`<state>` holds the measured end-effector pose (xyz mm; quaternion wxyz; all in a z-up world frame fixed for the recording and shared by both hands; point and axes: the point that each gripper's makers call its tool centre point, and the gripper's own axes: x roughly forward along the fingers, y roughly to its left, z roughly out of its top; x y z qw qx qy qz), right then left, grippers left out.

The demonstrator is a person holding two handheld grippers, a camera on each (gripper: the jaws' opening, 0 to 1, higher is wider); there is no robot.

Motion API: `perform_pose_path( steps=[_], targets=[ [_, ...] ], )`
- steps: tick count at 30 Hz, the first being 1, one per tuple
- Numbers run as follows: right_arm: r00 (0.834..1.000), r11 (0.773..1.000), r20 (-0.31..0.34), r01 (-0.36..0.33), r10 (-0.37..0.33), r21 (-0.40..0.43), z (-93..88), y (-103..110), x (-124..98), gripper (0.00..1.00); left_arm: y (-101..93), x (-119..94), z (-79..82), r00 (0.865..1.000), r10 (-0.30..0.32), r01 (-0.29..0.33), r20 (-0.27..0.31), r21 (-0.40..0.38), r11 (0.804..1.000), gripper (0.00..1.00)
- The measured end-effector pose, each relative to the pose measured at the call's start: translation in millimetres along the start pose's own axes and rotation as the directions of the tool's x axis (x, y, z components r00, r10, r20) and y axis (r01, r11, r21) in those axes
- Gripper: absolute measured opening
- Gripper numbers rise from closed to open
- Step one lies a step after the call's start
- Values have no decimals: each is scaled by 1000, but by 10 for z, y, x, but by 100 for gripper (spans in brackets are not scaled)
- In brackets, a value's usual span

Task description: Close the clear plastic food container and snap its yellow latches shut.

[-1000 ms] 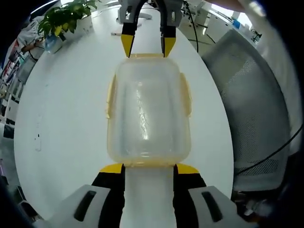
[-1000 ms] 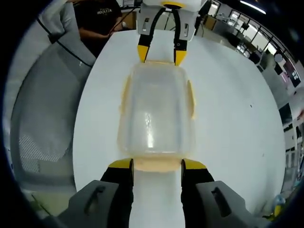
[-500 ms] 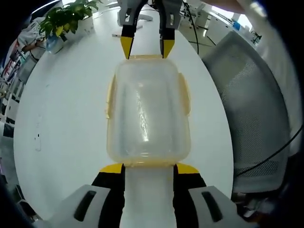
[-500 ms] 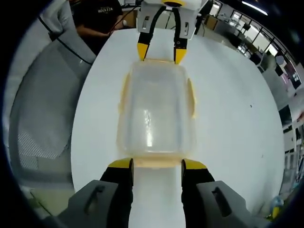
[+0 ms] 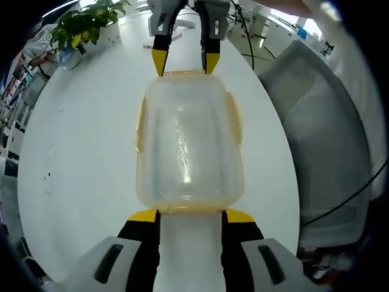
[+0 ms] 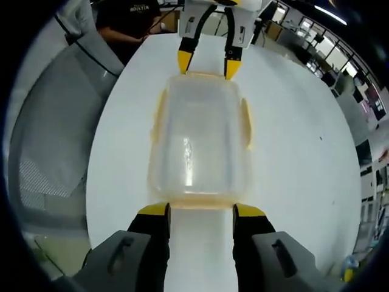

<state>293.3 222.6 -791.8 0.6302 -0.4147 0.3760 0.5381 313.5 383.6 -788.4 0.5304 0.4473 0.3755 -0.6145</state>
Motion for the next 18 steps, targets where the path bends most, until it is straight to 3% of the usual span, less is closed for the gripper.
perform_pose_path(
  steps=[4, 8, 11, 18],
  targets=[
    [1000, 1000, -16, -5, 5, 13, -57, 17, 53, 36, -1, 33, -27, 1000, 6, -6, -3, -12, 1000, 35],
    [999, 1000, -49, 14, -14, 6, -154, -10, 77, 27, 1, 64, -75, 1000, 10, -11, -7, -22, 1000, 34],
    [1000, 997, -15, 1, 0, 80, -130, 5, 67, 33, -17, 79, -105, 1000, 1, -1, -12, -43, 999, 33],
    [1000, 996, -28, 12, -10, 86, -183, -2, 55, 35, -46, 93, -167, 1000, -11, 10, -8, -82, 997, 36]
  ],
)
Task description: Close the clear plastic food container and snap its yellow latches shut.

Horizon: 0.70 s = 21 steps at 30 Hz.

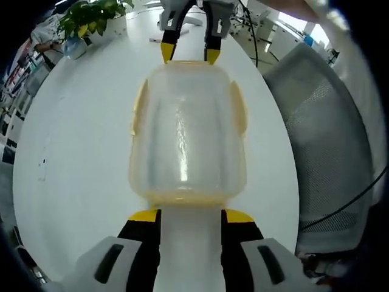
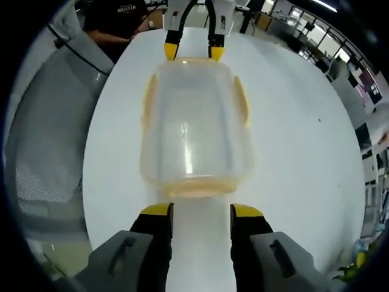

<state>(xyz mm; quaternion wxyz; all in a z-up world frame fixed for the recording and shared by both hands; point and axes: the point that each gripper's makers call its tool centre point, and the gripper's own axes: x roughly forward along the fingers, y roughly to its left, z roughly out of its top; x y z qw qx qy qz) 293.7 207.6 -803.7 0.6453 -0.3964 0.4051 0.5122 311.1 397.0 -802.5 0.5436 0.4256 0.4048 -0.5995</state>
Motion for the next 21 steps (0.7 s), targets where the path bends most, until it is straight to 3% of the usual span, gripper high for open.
perform_pose_path(
  steps=[4, 9, 13, 14, 19, 21],
  targets=[
    [1000, 999, 2, 8, -9, 42, -69, -3, -16, 37, -13, -21, -107, 1000, 7, -7, 1, -93, 996, 44],
    [999, 989, 26, 30, -34, 146, -164, 3, -86, 38, -35, -89, -228, 999, 23, -15, 29, -236, 972, 45],
    [993, 964, 73, 68, -90, 258, -242, -54, -169, 38, -61, -163, -236, 995, 38, -1, 97, -351, 936, 45],
    [992, 956, 79, 75, -102, 284, -273, -56, -200, 38, -71, -194, -224, 991, 41, 14, 127, -400, 917, 46],
    [979, 919, 132, 97, -158, 382, -279, -82, -313, 39, -55, -299, -188, 978, 89, 17, 188, -497, 868, 50],
    [967, 904, 158, 118, -198, 410, -247, -116, -367, 39, -27, -328, -134, 967, 118, 28, 225, -555, 831, 52]
  ],
)
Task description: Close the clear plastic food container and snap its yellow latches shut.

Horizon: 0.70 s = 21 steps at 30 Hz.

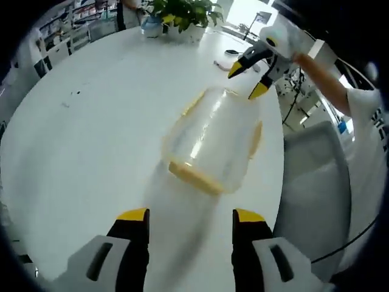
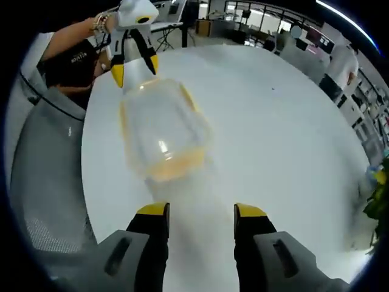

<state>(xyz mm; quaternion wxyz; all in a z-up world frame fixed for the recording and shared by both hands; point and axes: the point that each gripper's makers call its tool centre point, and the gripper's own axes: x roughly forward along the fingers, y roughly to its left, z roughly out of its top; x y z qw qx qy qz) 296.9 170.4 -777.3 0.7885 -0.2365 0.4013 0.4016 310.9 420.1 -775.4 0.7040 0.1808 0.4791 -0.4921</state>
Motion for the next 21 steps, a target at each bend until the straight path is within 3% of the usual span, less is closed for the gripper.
perform_pose_path(
  steps=[3, 4, 8, 14, 21],
  targets=[
    [998, 999, 53, 34, -35, 34, 85, -9, -47, 39, -8, 4, 39, 999, 16, -15, 29, -26, 1000, 53],
    [996, 997, 75, 48, -52, 62, 128, -14, -60, 39, 30, 9, 43, 998, 52, -50, 31, -63, 997, 52],
    [991, 994, 116, 62, -72, 89, 223, 26, -90, 39, -91, 60, 94, 997, 34, -31, 62, -47, 998, 51],
    [981, 989, 169, 69, -90, 130, 356, 89, -85, 38, -123, 75, 187, 993, 67, -61, 99, -66, 996, 48],
    [958, 952, 220, 120, -185, 280, 476, 30, -54, 37, -112, 65, 341, 977, 120, -81, 177, -213, 974, 41]
  ],
)
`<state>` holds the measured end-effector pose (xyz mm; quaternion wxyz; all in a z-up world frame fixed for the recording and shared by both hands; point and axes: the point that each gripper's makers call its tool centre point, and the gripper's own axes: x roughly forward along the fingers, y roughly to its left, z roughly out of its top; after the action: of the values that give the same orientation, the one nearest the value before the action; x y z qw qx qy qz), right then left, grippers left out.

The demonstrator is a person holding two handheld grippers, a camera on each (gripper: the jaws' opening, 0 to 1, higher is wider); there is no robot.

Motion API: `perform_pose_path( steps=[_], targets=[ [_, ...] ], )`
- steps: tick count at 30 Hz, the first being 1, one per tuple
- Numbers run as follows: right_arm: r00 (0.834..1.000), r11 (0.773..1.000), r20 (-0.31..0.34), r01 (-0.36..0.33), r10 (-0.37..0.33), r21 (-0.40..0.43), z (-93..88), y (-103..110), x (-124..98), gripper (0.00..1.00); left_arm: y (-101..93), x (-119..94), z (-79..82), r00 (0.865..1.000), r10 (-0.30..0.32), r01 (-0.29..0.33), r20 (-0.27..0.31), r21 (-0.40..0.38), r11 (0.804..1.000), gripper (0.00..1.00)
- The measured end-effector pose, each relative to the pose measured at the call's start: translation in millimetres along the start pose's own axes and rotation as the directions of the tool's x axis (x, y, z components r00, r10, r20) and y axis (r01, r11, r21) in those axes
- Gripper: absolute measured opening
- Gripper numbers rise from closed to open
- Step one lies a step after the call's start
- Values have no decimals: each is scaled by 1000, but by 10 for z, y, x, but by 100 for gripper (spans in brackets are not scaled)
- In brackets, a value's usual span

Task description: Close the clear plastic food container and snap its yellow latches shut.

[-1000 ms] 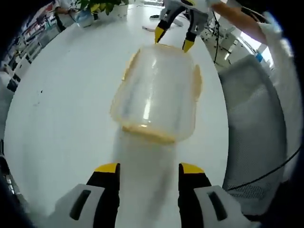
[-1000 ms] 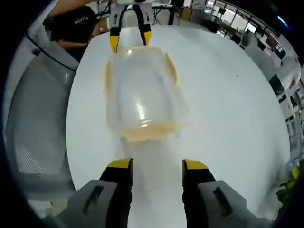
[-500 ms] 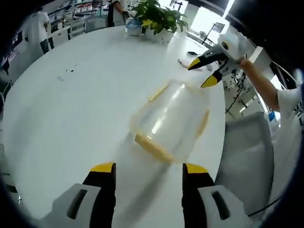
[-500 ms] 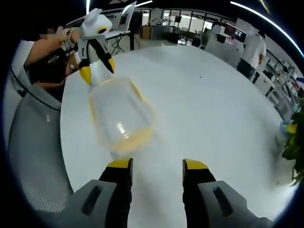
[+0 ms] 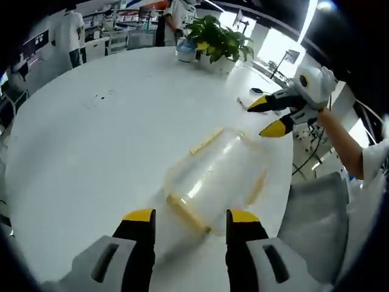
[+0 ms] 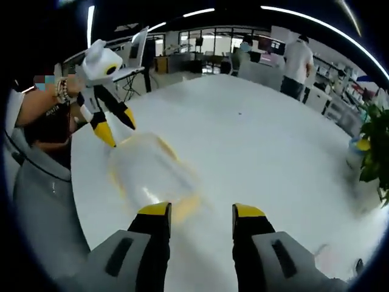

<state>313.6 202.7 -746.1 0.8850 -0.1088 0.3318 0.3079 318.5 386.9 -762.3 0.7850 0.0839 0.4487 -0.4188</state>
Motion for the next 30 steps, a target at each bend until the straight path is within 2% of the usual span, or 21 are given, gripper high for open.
perform_pose_path(
  steps=[2, 10, 14, 20, 23, 30],
  targets=[
    [1000, 998, 26, -14, 13, 56, 38, 55, 18, 38, -5, 7, 45, 1000, 9, -8, 29, -23, 1000, 41],
    [998, 994, 49, 20, -26, 107, 70, 79, 30, 40, 10, 30, 3, 996, 74, -67, 53, -132, 989, 44],
    [998, 990, 35, 50, -56, 134, 25, 80, 51, 37, 28, 49, -19, 992, 117, -106, 56, -182, 978, 44],
    [999, 981, 7, 50, -53, 188, -49, 152, 111, 37, -45, 124, -90, 994, 105, -94, 28, -253, 963, 42],
    [998, 978, 3, 61, -63, 200, -61, 154, 125, 37, -39, 152, -101, 993, 119, -108, 24, -262, 959, 41],
    [999, 967, -6, 32, -31, 254, -121, 229, 173, 36, -92, 192, -82, 995, 90, -76, 34, -297, 952, 39]
  ],
)
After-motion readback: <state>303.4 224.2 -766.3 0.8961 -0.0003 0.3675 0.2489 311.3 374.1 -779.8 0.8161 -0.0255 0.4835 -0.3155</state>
